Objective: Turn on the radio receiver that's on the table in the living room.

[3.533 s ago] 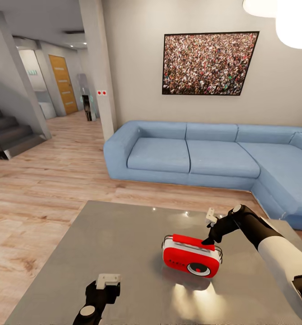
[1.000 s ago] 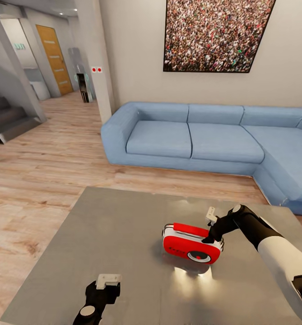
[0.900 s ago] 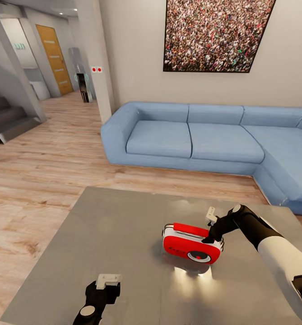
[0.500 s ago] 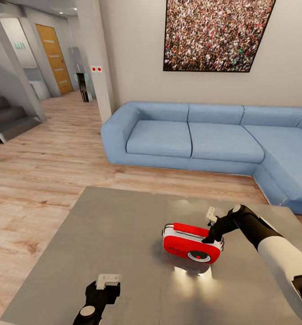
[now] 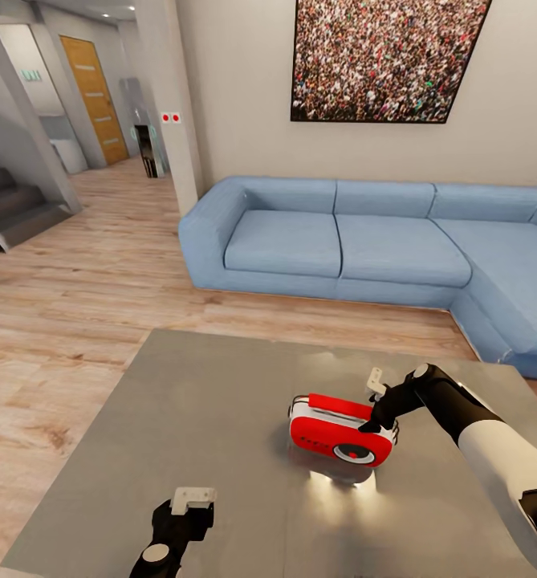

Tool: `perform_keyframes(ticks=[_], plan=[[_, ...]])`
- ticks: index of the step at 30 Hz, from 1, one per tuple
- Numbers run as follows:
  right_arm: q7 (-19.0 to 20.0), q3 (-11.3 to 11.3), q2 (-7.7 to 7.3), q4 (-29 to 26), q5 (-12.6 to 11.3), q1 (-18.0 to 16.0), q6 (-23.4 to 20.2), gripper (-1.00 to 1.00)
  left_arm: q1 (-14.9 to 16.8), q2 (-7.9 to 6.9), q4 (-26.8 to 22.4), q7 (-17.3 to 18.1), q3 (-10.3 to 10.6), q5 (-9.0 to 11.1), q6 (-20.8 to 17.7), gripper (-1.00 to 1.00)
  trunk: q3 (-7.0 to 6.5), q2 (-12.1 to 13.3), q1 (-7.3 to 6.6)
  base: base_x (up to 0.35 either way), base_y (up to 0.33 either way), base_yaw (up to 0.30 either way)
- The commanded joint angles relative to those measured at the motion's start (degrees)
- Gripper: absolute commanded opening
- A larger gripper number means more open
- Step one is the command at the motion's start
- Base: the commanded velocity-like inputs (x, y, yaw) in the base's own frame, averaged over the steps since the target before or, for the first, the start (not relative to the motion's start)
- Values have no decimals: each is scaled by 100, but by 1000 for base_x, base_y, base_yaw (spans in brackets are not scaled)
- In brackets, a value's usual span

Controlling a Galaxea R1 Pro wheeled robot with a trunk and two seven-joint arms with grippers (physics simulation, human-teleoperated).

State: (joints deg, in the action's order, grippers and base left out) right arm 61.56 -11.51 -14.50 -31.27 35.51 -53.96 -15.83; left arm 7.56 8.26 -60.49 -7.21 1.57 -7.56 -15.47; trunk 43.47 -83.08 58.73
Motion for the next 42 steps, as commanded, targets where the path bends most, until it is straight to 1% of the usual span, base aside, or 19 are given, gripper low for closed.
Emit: perform_keyframes(ticks=[1, 39, 40, 42], plan=[[-2, 0, 0, 2, 0, 0, 0, 100, 0, 0, 1, 0, 1, 0, 0, 100, 0, 0, 0, 0, 0, 0], [-34, -1, 8, 7, -9, 0, -29, 100, 0, 2, 2, 0, -3, 0, 0, 100, 1, 0, 0, 0, 0, 0], [-36, -1, 9, 7, -12, 0, -28, -100, 0, 4, 0, 0, -3, 0, 0, 100, 1, 0, 0, 0, 0, 0], [-38, 0, 9, 7, -15, 0, -25, -100, 0, 3, 1, 0, -3, 0, 0, 100, 1, 0, 0, 0, 0, 0]])
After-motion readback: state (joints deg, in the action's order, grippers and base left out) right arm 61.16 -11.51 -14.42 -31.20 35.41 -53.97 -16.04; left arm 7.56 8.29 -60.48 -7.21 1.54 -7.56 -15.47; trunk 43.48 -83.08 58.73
